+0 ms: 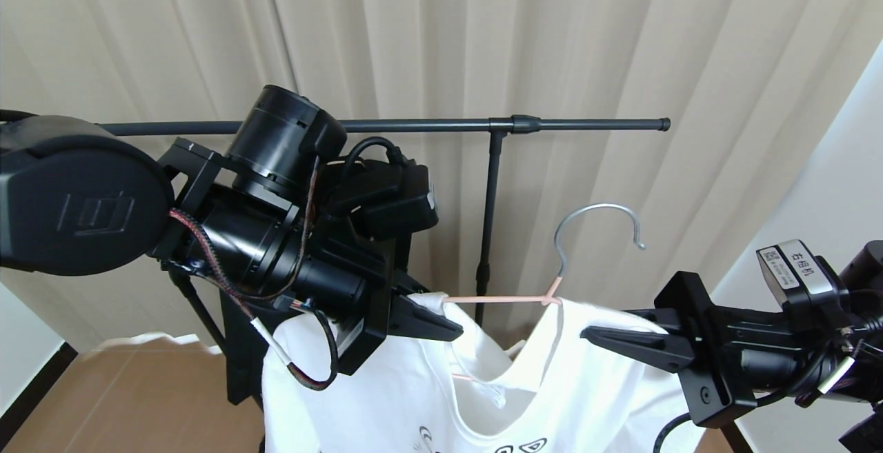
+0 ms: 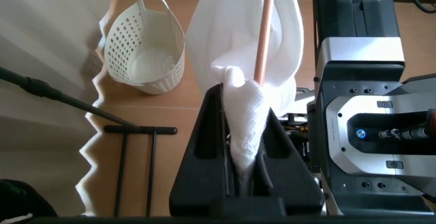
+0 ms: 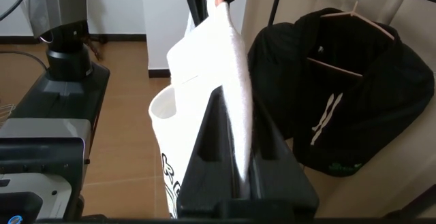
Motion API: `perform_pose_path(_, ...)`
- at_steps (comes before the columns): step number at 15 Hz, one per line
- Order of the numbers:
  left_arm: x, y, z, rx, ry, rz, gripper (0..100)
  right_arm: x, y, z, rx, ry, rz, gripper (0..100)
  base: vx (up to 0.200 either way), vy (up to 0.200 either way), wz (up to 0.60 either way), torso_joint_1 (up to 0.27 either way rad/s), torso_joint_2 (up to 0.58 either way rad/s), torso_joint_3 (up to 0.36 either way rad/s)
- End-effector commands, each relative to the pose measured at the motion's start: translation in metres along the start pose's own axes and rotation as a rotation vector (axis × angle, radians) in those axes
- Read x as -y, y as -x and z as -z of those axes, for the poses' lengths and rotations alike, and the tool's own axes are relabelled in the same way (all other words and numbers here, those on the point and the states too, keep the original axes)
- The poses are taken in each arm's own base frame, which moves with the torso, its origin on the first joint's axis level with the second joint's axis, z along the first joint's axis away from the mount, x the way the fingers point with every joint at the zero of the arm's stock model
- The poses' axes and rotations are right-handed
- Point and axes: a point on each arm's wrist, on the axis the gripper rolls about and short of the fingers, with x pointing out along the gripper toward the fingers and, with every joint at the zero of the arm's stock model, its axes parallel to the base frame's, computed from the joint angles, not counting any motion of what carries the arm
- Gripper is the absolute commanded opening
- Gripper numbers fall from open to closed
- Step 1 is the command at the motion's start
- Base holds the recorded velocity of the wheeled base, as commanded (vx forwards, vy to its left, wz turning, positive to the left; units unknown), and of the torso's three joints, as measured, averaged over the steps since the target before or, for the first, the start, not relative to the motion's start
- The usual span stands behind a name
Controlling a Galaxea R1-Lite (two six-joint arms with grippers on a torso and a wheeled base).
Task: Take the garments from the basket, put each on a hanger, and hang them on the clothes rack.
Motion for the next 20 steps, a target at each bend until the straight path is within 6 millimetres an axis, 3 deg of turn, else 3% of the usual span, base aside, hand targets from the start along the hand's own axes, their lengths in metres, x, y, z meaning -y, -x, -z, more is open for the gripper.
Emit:
perform_pose_path(1, 0.002, 0.004, -0.002, 0.006, -0.008, -0.006, 0, 0.0, 0.0, -0.001, 0.002, 0.003, -0.001, 0, 0.0, 0.0, 0.0, 0.0, 0.0, 0.0)
perform_pose_path(5, 0.005, 0.008, -0.004, 0.014, -0.017, -0.014, 0, 0.0, 0.0, 0.0, 0.0, 0.0, -0.001, 0, 0.0, 0.0, 0.0, 0.0, 0.0, 0.0)
perform_pose_path(6, 0.005, 0.008, -0.003, 0.012, -0.016, -0.013, 0, 0.0, 0.0, 0.0, -0.002, -0.002, 0.0, 100, 0.0, 0.0, 0.0, 0.0, 0.0, 0.0)
perform_pose_path(14, 0.014, 0.021, -0.004, 0.028, -0.03, -0.035, 0, 0.003, 0.006, -0.004, 0.006, 0.022, 0.035, 100, 0.0, 0.0, 0.0, 0.0, 0.0, 0.0)
perform_pose_path(20, 0.018, 0.043, 0.013, 0.069, -0.039, -0.144, 0, 0.016, 0.019, -0.01, 0.013, 0.05, 0.107, 100, 0.0, 0.0, 0.0, 0.0, 0.0, 0.0)
